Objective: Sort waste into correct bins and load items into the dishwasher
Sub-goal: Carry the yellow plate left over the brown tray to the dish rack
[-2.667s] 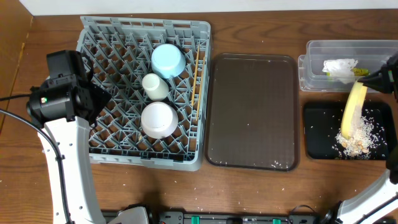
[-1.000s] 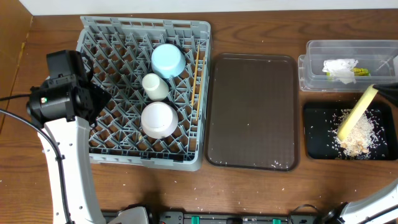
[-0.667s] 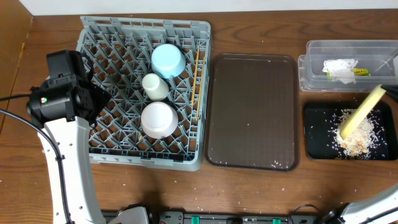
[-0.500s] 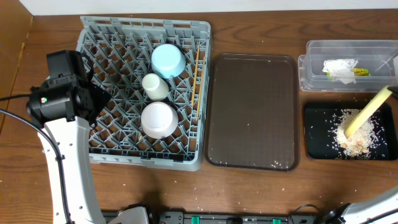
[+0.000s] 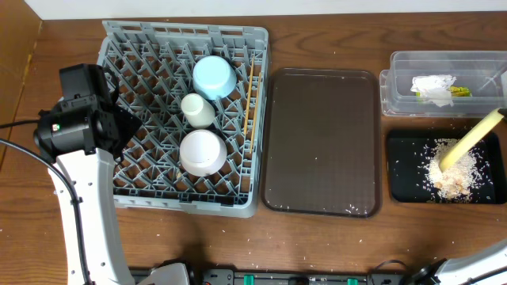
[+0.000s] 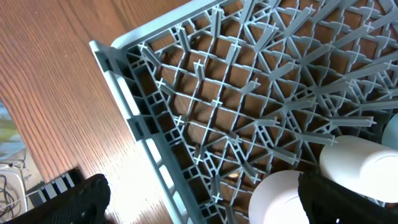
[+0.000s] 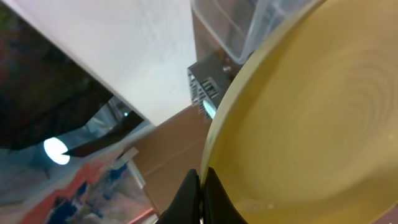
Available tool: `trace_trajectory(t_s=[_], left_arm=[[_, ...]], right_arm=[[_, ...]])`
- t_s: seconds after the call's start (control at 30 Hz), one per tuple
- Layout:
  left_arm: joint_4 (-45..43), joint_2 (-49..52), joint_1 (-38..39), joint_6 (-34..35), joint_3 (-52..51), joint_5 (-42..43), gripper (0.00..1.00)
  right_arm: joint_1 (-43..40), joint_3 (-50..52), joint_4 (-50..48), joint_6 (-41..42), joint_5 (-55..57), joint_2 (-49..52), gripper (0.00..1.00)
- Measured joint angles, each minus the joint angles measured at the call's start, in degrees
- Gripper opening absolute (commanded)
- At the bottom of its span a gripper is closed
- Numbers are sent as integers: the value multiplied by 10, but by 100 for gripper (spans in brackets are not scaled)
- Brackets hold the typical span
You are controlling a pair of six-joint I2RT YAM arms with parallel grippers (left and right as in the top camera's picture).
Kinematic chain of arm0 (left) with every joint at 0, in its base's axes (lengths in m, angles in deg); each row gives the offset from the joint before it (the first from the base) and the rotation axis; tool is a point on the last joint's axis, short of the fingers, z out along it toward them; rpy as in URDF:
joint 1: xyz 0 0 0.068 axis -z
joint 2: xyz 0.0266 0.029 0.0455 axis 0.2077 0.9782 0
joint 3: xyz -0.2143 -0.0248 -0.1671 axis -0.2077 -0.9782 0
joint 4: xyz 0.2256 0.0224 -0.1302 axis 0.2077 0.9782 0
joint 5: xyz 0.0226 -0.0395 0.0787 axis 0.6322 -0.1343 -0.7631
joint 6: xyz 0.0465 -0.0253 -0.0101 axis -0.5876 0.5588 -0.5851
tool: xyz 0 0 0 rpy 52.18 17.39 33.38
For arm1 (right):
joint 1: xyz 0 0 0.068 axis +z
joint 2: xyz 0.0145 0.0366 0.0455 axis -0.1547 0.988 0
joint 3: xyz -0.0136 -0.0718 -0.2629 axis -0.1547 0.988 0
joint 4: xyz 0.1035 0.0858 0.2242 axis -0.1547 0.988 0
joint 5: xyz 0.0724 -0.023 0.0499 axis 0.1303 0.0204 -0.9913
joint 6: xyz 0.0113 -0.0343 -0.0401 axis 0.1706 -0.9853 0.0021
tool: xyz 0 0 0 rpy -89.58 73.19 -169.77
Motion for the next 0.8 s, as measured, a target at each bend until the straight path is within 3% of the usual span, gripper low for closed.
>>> trace_trajectory(t_s=[0.23,0.5,0.63,0.8], left_arm=[[0,0,0,0,0,0,98],[0,0,0,0,0,0,98],[0,0,0,0,0,0,98],[0,0,0,0,0,0,98]], right_arm=[[33,1,-1,-4,-38,-22,1],[155,1,-82,13,-88,-89,1],[221,2,-196,76,-93,-92,1],[317,4,-421,221,-63,-92,1]])
